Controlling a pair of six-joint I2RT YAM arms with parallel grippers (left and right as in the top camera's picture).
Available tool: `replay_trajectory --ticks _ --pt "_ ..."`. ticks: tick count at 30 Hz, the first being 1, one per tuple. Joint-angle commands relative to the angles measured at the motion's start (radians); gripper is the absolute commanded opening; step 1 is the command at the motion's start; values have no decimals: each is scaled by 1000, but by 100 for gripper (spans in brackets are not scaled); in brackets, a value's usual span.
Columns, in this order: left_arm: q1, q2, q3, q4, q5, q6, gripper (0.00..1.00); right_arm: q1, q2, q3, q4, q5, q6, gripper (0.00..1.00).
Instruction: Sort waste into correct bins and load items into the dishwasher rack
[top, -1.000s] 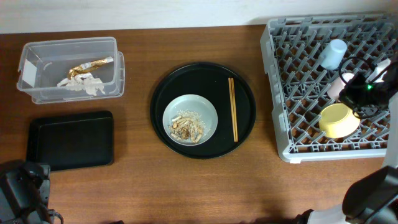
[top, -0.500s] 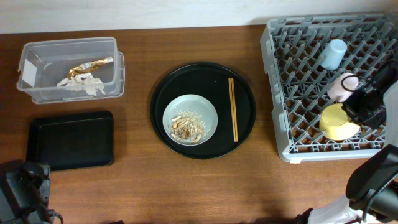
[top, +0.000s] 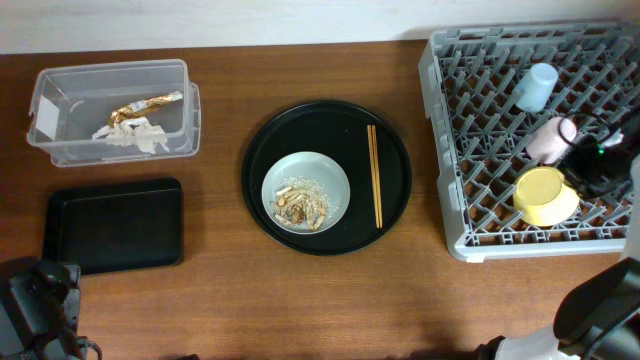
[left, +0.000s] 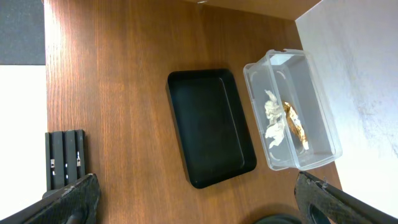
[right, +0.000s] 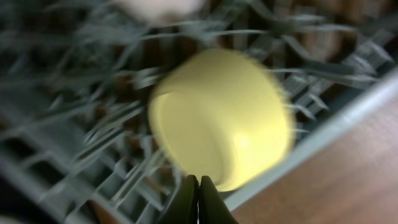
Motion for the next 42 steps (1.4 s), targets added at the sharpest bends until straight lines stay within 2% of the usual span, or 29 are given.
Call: replay_trajectory --ticks 1,5,10,15,26,34,42 --pt "3 0 0 0 -14 -12 99 69 12 -3 3 -2 -132 7" --pt "3 0 0 0 -14 -12 99 113 91 -11 7 49 -128 8" --pt "3 0 0 0 -14 -12 99 101 185 -11 -35 184 7 4" --pt "3 0 0 0 -14 -12 99 77 164 0 -64 204 70 4" --pt "3 0 0 0 -14 -12 99 77 73 99 -112 306 91 4" --pt "3 0 0 0 -14 -12 99 77 82 74 -90 321 90 5" --pt "3 0 0 0 -14 -12 99 76 153 5 3 334 91 5"
